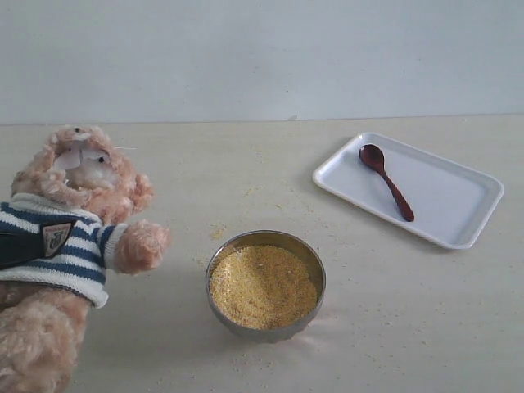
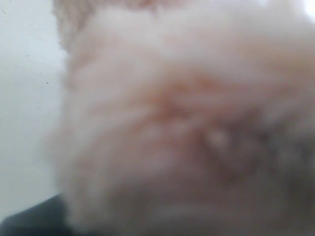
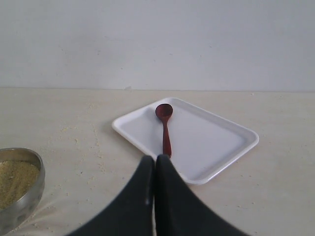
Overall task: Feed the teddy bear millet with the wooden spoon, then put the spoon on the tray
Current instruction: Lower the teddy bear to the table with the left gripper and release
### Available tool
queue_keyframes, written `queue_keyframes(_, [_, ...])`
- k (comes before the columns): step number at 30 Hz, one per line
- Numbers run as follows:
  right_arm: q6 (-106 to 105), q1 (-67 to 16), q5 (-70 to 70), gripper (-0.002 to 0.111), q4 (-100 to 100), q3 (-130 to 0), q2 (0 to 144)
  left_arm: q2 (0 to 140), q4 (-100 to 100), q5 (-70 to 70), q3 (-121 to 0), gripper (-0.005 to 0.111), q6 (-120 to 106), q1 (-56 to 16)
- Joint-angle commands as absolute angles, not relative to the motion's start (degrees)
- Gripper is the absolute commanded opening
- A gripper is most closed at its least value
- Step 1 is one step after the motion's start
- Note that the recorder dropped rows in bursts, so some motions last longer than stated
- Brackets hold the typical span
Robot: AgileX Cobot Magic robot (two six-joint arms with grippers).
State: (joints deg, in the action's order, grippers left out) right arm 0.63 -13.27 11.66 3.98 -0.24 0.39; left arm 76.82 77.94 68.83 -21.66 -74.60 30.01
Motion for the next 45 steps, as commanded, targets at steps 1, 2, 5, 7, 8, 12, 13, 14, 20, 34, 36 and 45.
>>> queue_keyframes(1, [0.6, -13.1, 11.8, 0.0, 4.0, 0.0, 0.0, 76.3, 79.6, 69.5, -21.3, 0.005, -75.1, 30.1])
queue_keyframes(2, [0.6, -13.1, 11.8, 0.0, 4.0, 0.0, 0.0, 76.3, 79.2, 68.9, -21.3, 0.005, -75.1, 30.1])
queue_keyframes(5, [0.6, -13.1, 11.8, 0.0, 4.0, 0.0, 0.0, 76.3, 78.6, 68.7, -21.0, 0.005, -75.6, 30.1])
queue_keyframes(7, [0.6, -13.1, 11.8, 0.0, 4.0, 0.0, 0.0, 76.3, 80.0, 67.2, -19.2, 0.005, -77.6, 30.1])
queue_keyframes(8, [0.6, -13.1, 11.8, 0.0, 4.0, 0.0, 0.0, 76.3, 80.5, 66.1, -18.6, 0.005, -78.0, 30.1])
queue_keyframes(12, [0.6, -13.1, 11.8, 0.0, 4.0, 0.0, 0.0, 76.3, 82.0, 62.5, -17.6, 0.005, -78.5, 30.1])
queue_keyframes(13, [0.6, -13.1, 11.8, 0.0, 4.0, 0.0, 0.0, 76.4, 82.0, 62.2, -17.6, 0.005, -78.5, 30.1])
queue_keyframes(14, [0.6, -13.1, 11.8, 0.0, 4.0, 0.0, 0.0, 76.4, 82.1, 60.7, -17.5, 0.005, -78.5, 30.1])
queue_keyframes(20, [0.6, -13.1, 11.8, 0.0, 4.1, 0.0, 0.0, 79.9, 84.6, 58.8, -17.2, 0.005, -80.7, 30.1])
queue_keyframes(34, [0.6, -13.1, 11.8, 0.0, 4.1, 0.0, 0.0, 94.9, 91.6, 64.9, -17.2, 0.005, -90.6, 29.9])
queue_keyframes(36, [0.6, -13.1, 11.8, 0.0, 4.1, 0.0, 0.0, 96.3, 92.4, 64.9, -17.2, 0.005, -91.5, 29.9])
queue_keyframes(45, [0.6, -13.1, 11.8, 0.0, 4.1, 0.0, 0.0, 100.3, 94.8, 61.8, -17.2, 0.005, -94.8, 29.9])
